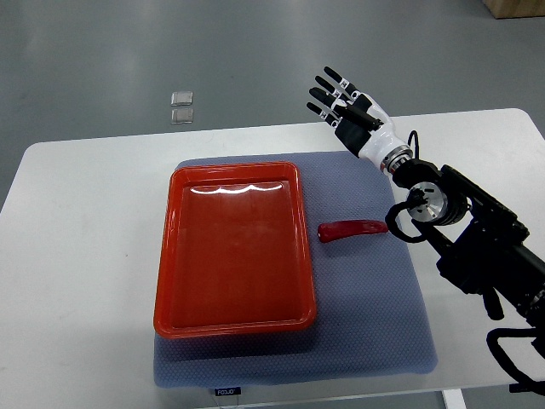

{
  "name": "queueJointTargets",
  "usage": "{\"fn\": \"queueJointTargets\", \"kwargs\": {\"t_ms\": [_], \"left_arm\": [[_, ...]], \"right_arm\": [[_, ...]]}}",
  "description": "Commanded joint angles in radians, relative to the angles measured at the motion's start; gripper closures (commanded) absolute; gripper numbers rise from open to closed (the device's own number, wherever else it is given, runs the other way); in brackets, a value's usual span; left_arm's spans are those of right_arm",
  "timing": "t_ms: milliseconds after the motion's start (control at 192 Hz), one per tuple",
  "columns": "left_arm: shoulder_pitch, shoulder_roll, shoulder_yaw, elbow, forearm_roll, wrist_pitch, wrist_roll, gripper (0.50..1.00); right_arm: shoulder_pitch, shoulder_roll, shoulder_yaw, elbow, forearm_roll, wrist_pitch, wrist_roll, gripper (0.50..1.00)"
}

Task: Place red pepper on red tray
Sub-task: 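Lower the open right hand toward the red pepper beside the tray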

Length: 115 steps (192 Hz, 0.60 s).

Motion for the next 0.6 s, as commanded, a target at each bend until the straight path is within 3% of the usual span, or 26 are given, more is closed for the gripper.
{"fn": "queueJointTargets", "kwargs": {"t_ms": [0, 292, 464, 594], "left_arm": [[-0.001, 0.0, 0.0, 0.0, 0.0, 0.0, 0.0, 0.5], [-0.001, 0.0, -0.002, 0.0, -0.002, 0.002, 0.0, 0.5], [-0.001, 0.0, -0.002, 0.002, -0.002, 0.002, 0.0, 0.5], [-0.001, 0.0, -0.002, 0.0, 0.0, 0.0, 0.0, 0.5]], "right_arm": [[0.0, 0.001, 0.0, -0.001, 0.0, 0.0, 0.0, 0.587], [0.017, -0.028, -0.054, 0.005, -0.044, 0.027, -0.008, 0.587], [0.101, -0.186, -0.362, 0.051, -0.288, 0.05, -0.057, 0.587], [0.218, -0.369, -0.678, 0.179, -0.477, 0.065, -0.101, 0.587]]}}
